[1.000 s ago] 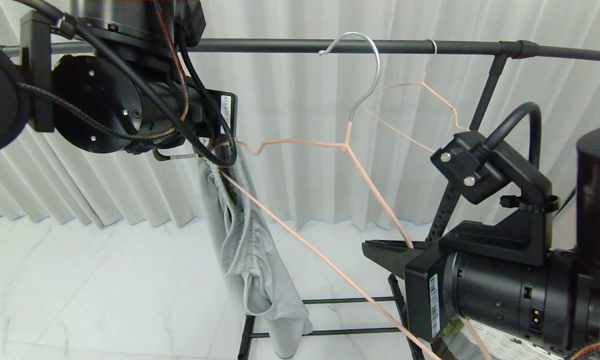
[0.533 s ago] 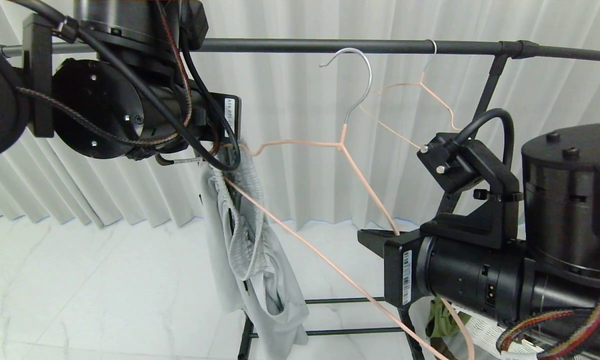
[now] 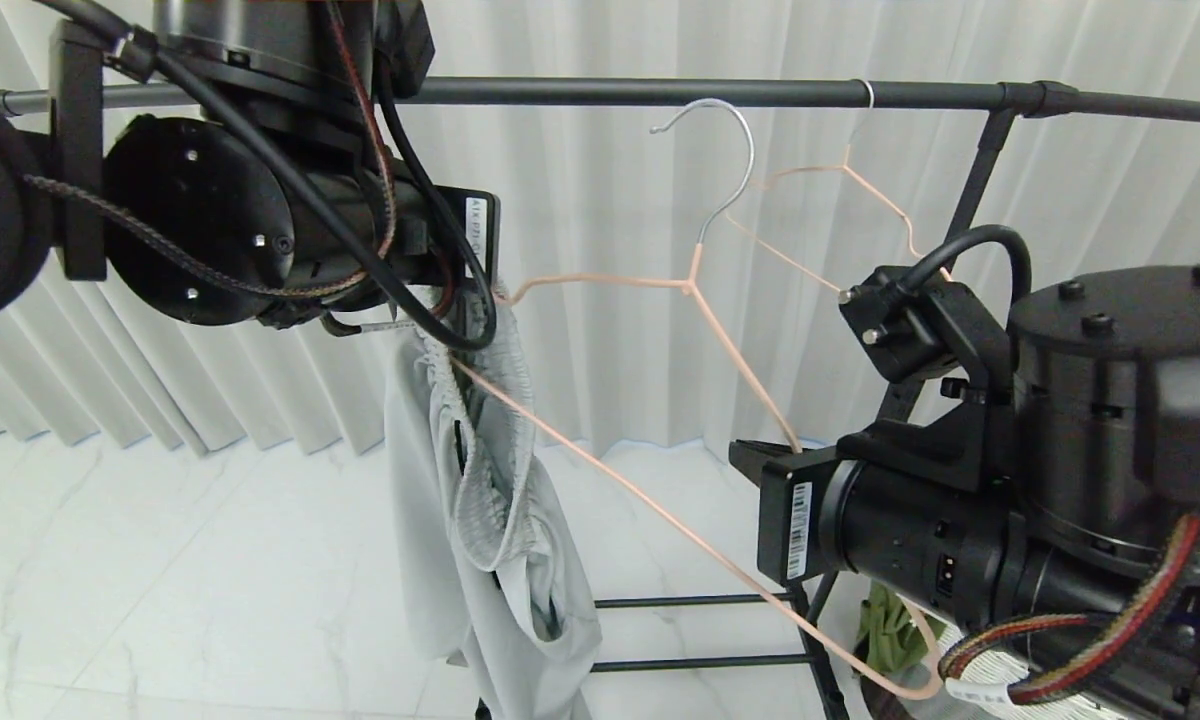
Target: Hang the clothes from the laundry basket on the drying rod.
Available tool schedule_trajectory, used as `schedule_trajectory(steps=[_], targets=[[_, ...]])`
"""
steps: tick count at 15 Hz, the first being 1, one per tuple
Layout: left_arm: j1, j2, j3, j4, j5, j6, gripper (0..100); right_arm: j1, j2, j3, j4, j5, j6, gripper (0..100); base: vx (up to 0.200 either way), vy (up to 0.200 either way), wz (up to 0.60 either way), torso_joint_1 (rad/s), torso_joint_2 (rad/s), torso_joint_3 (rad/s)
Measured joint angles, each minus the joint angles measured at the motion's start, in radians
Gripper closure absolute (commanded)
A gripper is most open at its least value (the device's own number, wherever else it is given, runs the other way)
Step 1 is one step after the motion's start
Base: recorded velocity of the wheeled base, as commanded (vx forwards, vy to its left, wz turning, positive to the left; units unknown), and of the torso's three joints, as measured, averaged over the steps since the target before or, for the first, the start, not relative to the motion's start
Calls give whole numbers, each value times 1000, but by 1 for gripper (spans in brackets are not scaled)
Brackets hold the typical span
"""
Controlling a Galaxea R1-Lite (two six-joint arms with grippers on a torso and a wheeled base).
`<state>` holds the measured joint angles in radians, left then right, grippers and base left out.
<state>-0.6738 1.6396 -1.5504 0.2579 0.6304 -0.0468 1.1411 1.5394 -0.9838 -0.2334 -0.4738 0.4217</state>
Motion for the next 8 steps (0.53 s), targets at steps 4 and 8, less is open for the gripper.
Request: schedule_trajectory(steps=[4,8], targets=[[-100,-1,-7,-1,0,-43,100,17,44,0,-80,-2,-5,100,0,0,0,0,0,0],[-143,-3,-8,-1,0,-65,100,20,75,2,-99,-3,-4,100,0,0,0,0,0,0]])
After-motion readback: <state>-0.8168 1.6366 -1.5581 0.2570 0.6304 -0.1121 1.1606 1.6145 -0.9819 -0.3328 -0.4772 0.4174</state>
